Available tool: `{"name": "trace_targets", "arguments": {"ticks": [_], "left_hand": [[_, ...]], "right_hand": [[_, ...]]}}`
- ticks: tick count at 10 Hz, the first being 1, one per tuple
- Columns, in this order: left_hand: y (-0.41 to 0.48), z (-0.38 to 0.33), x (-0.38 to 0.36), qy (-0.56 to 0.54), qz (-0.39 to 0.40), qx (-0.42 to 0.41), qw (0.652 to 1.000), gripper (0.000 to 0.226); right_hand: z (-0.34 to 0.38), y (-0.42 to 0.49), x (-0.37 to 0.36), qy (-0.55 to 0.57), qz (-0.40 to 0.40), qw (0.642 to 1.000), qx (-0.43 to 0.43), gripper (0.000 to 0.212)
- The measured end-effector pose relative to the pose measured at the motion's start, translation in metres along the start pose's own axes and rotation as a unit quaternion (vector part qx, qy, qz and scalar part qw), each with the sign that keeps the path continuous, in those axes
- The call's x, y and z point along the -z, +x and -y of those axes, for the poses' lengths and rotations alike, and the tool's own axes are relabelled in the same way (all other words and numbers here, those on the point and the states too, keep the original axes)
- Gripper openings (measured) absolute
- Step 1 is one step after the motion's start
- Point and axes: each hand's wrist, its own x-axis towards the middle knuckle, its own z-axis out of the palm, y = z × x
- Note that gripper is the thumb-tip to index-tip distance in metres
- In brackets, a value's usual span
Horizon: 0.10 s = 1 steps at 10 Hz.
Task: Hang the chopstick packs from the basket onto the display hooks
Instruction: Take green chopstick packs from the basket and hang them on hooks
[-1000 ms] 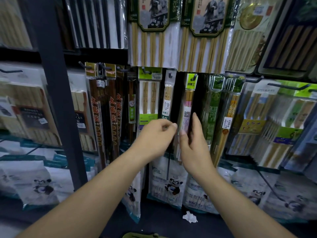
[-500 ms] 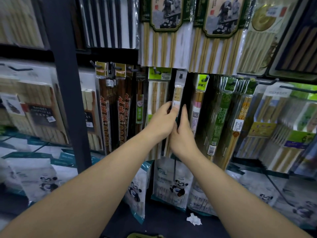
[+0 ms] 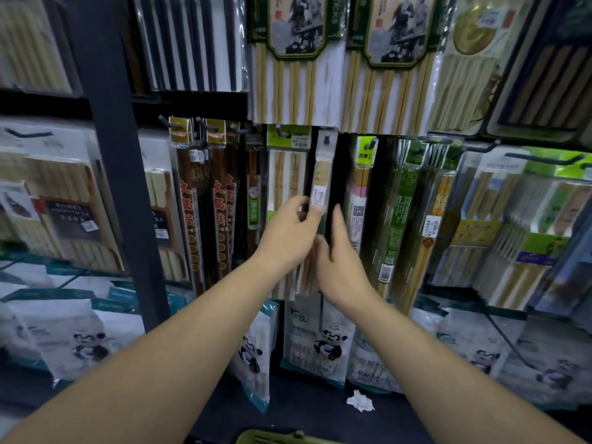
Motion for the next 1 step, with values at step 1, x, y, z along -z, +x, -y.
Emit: {"name": "trace_targets", "arguments": {"ticks": [1], "left_hand": [[-0.0222,0.0026,0.0084,0.035,-0.029,-0.016,0.999,0.037]], "right_hand": [[0.0003,-0.0396,0.0120,0.016,0.000,1.000,0.021,0.063]]}}
